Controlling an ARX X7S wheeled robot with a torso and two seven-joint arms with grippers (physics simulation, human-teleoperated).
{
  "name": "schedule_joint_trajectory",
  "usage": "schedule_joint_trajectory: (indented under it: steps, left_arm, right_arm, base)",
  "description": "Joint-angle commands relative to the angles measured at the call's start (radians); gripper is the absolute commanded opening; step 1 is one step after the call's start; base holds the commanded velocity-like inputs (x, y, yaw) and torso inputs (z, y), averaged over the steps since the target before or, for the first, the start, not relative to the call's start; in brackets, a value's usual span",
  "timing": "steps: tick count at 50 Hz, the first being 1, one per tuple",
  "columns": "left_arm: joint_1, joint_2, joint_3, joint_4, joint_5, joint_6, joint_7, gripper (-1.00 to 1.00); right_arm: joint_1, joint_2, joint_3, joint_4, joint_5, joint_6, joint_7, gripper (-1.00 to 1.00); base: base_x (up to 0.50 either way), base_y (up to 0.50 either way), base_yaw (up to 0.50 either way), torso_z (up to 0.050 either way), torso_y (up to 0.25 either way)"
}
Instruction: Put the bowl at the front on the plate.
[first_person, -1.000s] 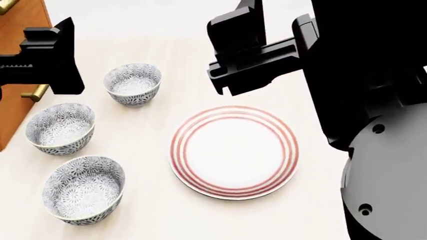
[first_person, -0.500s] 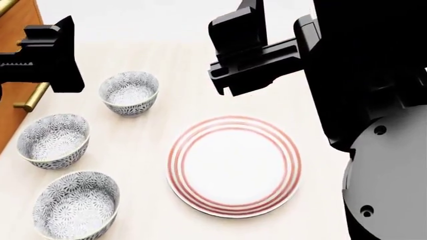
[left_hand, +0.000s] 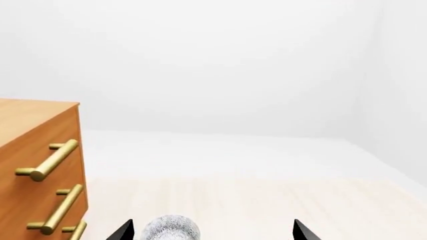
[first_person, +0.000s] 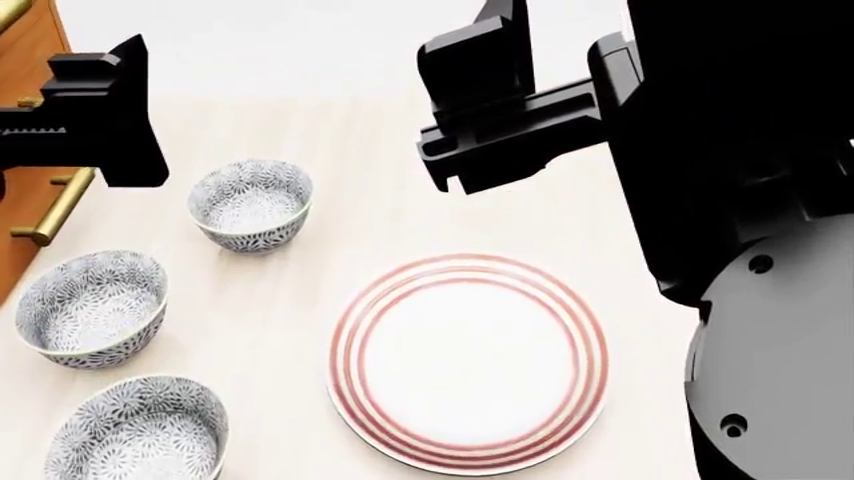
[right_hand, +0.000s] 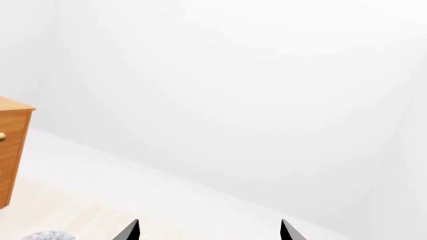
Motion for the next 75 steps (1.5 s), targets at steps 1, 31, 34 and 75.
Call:
schedule_joint_trajectory:
  steps: [1,31,34,75]
  left_arm:
    - [-0.005,-0.007,0.010,-0.006,0.001,0.010,0.002,1.00]
    - [0.033,-0.027,0.028,0.021,0.026,0.045,0.029,1.00]
    - [0.034,-0.029,0.031,0.021,0.028,0.048,0.031,1.00]
    - [0.054,-0.041,0.064,-0.024,-0.094,0.059,-0.060,1.00]
  right_arm:
    - [-0.003,0.006,-0.006,-0.003,-0.003,-0.011,-0.004,1.00]
    - [0.000,0.019,-0.022,-0.007,-0.005,-0.034,-0.009,1.00]
    - [-0.001,0.022,-0.023,-0.008,-0.004,-0.037,-0.009,1.00]
    - [-0.008,0.041,-0.038,-0.042,-0.031,-0.065,-0.043,1.00]
  base:
    - [0.12,0.00,0.00,0.000,0.000]
    - [0.11,0.00,0.00,0.000,0.001]
    - [0.12,0.00,0.00,0.000,0.000]
    - [0.05,0.00,0.00,0.000,0.000]
